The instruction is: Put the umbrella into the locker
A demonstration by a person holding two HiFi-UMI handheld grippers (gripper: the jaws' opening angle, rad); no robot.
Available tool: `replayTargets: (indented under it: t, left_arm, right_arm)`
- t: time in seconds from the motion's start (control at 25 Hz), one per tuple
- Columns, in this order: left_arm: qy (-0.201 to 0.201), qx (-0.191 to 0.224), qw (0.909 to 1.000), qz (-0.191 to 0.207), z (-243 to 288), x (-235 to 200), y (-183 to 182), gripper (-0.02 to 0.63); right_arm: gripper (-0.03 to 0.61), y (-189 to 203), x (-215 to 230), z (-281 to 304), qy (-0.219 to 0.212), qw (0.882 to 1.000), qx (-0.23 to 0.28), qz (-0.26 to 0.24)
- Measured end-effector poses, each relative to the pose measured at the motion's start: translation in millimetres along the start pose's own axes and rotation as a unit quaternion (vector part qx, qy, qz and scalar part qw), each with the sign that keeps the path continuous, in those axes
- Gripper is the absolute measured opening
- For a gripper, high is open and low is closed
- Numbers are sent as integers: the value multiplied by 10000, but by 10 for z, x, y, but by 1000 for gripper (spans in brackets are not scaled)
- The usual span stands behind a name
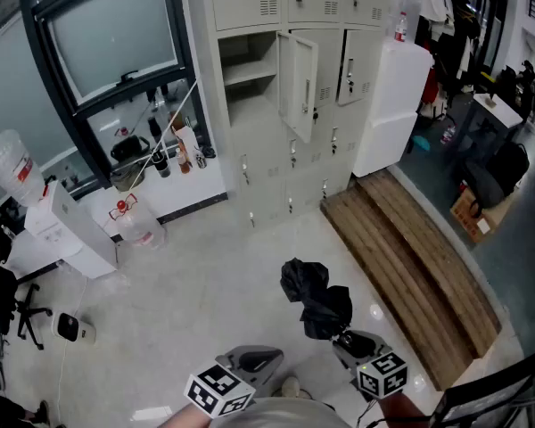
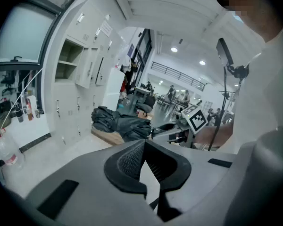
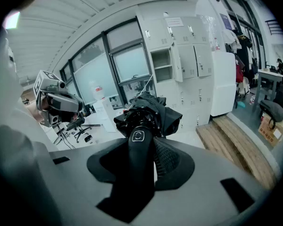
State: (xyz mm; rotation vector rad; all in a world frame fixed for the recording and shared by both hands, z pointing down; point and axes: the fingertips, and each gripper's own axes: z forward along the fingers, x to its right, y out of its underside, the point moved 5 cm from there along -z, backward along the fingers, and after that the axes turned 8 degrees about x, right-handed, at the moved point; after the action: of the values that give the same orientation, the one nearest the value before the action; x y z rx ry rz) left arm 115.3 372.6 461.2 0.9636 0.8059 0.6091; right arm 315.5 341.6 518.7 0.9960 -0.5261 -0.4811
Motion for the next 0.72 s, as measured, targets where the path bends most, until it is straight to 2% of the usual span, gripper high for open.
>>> replayTargets:
  t: [0.2,0.4,0.72]
  left_arm:
    - [-127,98,9998,-126,-441,-319,95,11]
    - [-228,248,9993,-134,-889,-640,94,11]
    - [-114,403,9990,-165,-1499,-1142,155,11]
  right_arm:
    - [157,-149,-294,330,3,10000,11,-55]
    - [156,-318,-619,640,17,9999,42,99]
    - [156,-551,-1048,1118,378,9990,147,165]
